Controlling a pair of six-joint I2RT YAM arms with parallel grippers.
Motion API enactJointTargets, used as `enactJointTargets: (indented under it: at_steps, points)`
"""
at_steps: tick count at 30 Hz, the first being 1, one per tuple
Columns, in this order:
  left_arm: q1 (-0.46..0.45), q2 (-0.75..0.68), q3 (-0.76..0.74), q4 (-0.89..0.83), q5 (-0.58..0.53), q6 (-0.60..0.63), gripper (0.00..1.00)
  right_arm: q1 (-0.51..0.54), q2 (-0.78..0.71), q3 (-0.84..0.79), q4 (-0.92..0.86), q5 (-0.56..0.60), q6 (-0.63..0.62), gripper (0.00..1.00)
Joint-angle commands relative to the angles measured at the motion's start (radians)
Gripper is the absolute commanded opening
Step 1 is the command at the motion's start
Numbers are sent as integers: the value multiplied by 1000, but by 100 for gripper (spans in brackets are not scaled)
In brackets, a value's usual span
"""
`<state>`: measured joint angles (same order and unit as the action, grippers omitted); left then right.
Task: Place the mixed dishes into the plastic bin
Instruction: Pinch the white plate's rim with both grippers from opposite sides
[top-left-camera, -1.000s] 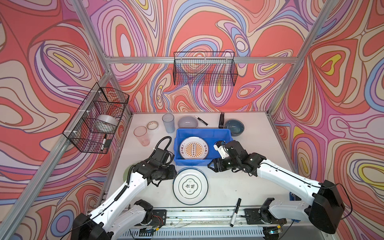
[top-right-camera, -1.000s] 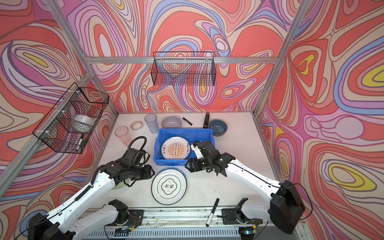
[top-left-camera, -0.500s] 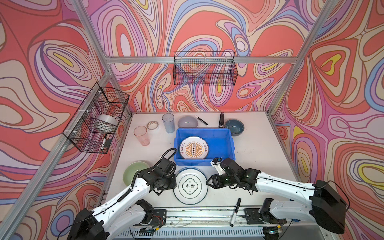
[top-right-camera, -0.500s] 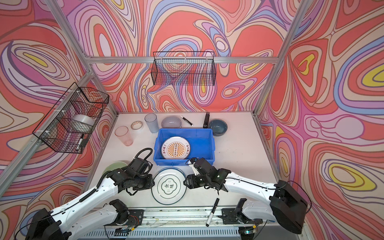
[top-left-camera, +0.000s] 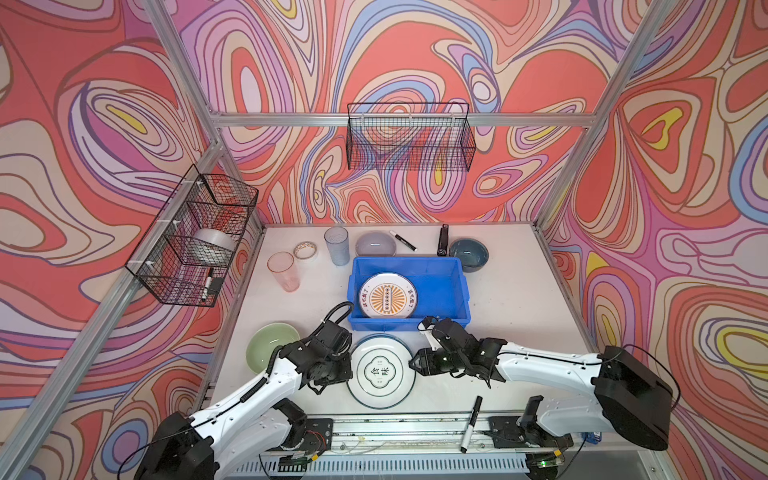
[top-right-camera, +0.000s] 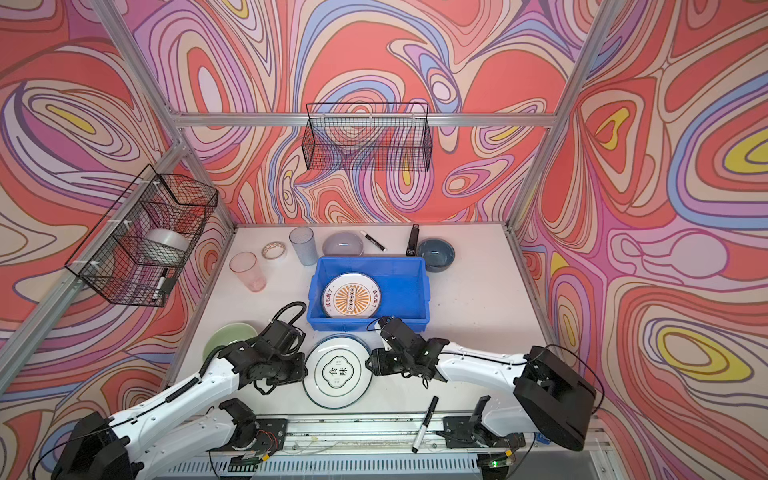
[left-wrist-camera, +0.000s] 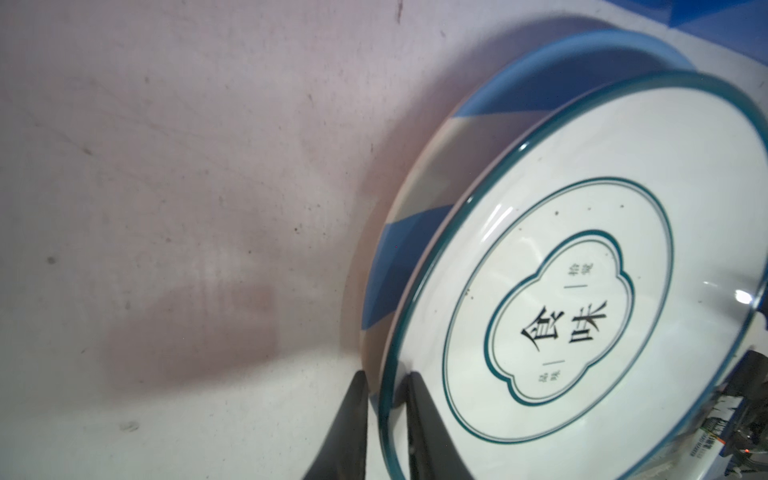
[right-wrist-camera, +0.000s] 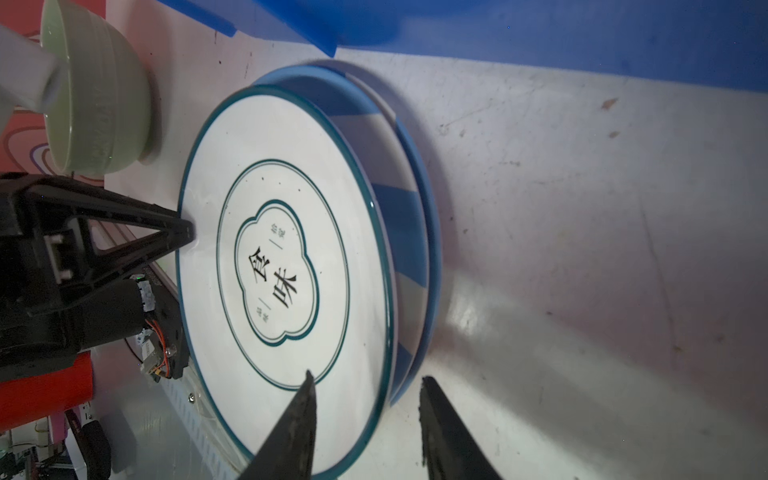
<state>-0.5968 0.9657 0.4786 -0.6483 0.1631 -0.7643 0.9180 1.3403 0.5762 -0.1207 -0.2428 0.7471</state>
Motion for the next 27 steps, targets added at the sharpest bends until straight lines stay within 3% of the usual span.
enactJointTargets:
  at_steps: [1, 27]
  points:
    - [-5, 15, -18, 2, -21, -17, 15, 6, 33, -15, 35, 14, 11, 41]
    - [-5, 71, -40, 55, 3, -6, 13, 6, 2, 0, 143, -91, 26, 28]
